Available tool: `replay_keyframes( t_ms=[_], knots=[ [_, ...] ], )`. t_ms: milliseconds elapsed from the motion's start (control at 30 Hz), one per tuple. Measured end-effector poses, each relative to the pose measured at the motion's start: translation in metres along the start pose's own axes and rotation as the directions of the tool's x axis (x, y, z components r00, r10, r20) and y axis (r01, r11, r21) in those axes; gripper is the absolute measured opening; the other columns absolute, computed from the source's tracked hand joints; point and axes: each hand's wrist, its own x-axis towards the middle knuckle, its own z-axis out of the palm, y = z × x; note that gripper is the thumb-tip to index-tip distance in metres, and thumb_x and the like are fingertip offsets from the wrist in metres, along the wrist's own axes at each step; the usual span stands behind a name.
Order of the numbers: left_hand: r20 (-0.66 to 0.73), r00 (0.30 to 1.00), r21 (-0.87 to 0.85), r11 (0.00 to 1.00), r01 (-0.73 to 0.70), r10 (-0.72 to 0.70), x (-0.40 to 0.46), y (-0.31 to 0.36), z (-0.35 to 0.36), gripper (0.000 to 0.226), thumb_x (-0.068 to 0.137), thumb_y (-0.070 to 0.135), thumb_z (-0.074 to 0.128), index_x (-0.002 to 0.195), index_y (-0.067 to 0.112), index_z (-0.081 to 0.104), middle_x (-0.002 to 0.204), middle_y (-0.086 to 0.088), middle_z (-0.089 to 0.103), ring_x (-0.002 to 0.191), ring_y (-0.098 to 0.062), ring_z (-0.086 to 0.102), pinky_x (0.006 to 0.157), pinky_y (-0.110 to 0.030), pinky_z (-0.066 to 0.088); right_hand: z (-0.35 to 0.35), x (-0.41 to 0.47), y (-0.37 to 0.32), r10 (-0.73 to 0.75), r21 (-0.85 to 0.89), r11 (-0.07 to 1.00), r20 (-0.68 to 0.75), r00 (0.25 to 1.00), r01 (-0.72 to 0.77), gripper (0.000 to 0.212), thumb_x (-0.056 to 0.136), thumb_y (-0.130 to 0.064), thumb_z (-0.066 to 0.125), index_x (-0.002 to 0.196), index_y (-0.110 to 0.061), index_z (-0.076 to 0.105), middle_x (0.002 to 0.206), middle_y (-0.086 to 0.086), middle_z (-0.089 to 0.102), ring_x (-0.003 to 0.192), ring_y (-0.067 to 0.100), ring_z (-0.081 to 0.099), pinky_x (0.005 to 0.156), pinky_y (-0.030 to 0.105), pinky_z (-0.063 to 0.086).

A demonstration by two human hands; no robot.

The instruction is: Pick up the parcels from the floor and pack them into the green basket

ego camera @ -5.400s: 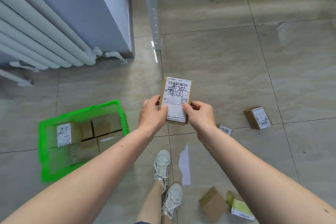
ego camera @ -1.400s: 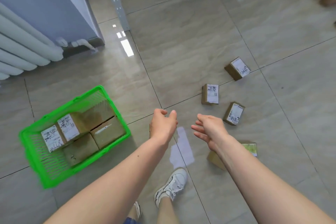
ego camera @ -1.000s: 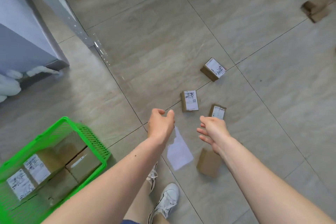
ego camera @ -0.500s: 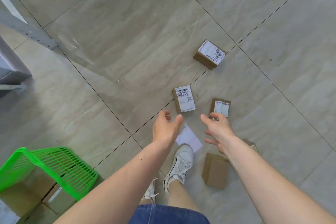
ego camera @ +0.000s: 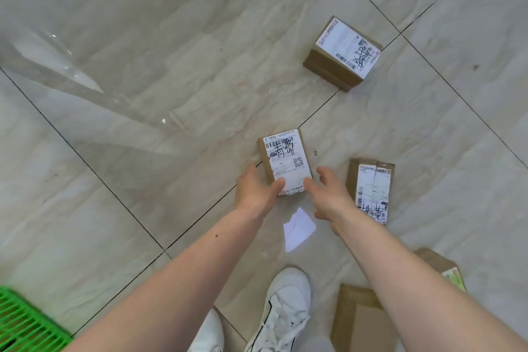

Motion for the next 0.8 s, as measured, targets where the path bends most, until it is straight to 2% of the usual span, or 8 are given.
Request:
replay_keyframes(
  t_ms=[67,133,200,300,400,533,633,800],
  knots=[
    [0.040,0.999,-0.011,1.000,0.004,-0.004,0.021,-0.007,0.009,0.063,0.086,0.019,0.068,0.142,0.013,0.038,0.139,-0.003,0.052,0.124,-0.025,0.052,0.101,-0.035,0.044,0.008,0.023,0.005,-0.011,-0.021,1.000,0.016,1.000,0.011,0.044,0.097,-0.028,0.047,0.140,-0.026,0.043,0.141,-0.001,0.052,0.119,0.024,0.054,0.102,0.051,0.047],
    [0.068,0.998,-0.025,1.000,0.003,-0.001,0.034,-0.014,0.015,0.056,0.081,0.017,0.070,0.132,0.020,0.046,0.123,0.007,0.061,0.109,-0.019,0.059,0.098,-0.038,0.049,0.013,0.037,0.007,-0.021,-0.041,0.999,0.024,0.999,0.022,0.031,0.097,-0.022,0.044,0.127,-0.024,0.054,0.121,-0.002,0.062,0.105,0.021,0.057,0.096,0.052,0.051],
    [0.075,0.997,-0.067,0.998,0.000,0.005,0.047,-0.024,0.021,0.056,0.070,0.020,0.069,0.123,0.025,0.053,0.114,0.008,0.069,0.102,-0.017,0.065,0.094,-0.043,0.053,0.016,0.044,0.009,-0.021,-0.022,1.000,0.022,1.000,0.022,0.021,0.098,-0.020,0.044,0.111,-0.030,0.056,0.106,-0.004,0.063,0.099,0.024,0.060,0.089,0.052,0.055],
    [0.081,0.997,-0.116,0.993,0.020,-0.011,0.052,-0.031,0.023,0.056,0.065,0.023,0.064,0.120,0.029,0.054,0.110,0.007,0.072,0.098,-0.020,0.070,0.092,-0.045,0.055,0.016,0.039,0.007,-0.016,0.063,0.998,0.038,0.999,0.013,0.017,0.098,-0.019,0.047,0.101,-0.033,0.056,0.103,-0.004,0.066,0.101,0.026,0.064,0.083,0.045,0.058],
    [0.085,0.996,-0.154,0.988,0.017,-0.004,0.032,-0.024,0.012,0.058,0.067,0.023,0.065,0.123,0.032,0.053,0.111,0.004,0.071,0.098,-0.022,0.070,0.092,-0.045,0.055,0.012,0.020,0.000,-0.033,0.112,0.993,0.038,0.999,0.029,0.023,0.096,-0.016,0.050,0.087,-0.035,0.058,0.097,-0.005,0.069,0.097,0.025,0.066,0.083,0.045,0.056],
    [0.089,0.996,-0.177,0.984,0.016,0.000,-0.020,-0.003,-0.010,0.054,0.081,0.010,0.065,0.130,0.029,0.052,0.112,0.000,0.072,0.100,-0.023,0.070,0.094,-0.043,0.054,-0.001,-0.031,-0.016,-0.070,0.168,0.984,0.022,0.997,0.065,0.023,0.095,-0.010,0.054,0.094,-0.031,0.061,0.090,-0.006,0.070,0.082,0.016,0.066,0.082,0.038,0.056],
    [0.075,0.997,-0.188,0.982,0.013,0.001,-0.067,0.016,-0.031,0.049,0.082,0.009,0.063,0.126,0.028,0.053,0.112,0.001,0.071,0.102,-0.021,0.069,0.093,-0.042,0.054,-0.015,-0.077,-0.036,-0.079,0.198,0.978,0.041,0.996,0.070,0.022,0.094,-0.007,0.056,0.092,-0.028,0.064,0.085,-0.008,0.071,0.076,0.013,0.065,0.082,0.037,0.055],
    [0.046,0.999,-0.238,0.971,0.004,0.007,-0.147,0.050,-0.081,0.035,0.087,0.010,0.062,0.121,0.018,0.060,0.113,0.002,0.071,0.098,-0.019,0.070,0.074,-0.022,0.050,-0.032,-0.155,-0.079,-0.100,0.270,0.960,0.081,0.992,0.075,0.020,0.093,-0.005,0.059,0.102,-0.022,0.065,0.085,-0.007,0.070,0.075,0.010,0.064,0.078,0.030,0.054]
  ],
)
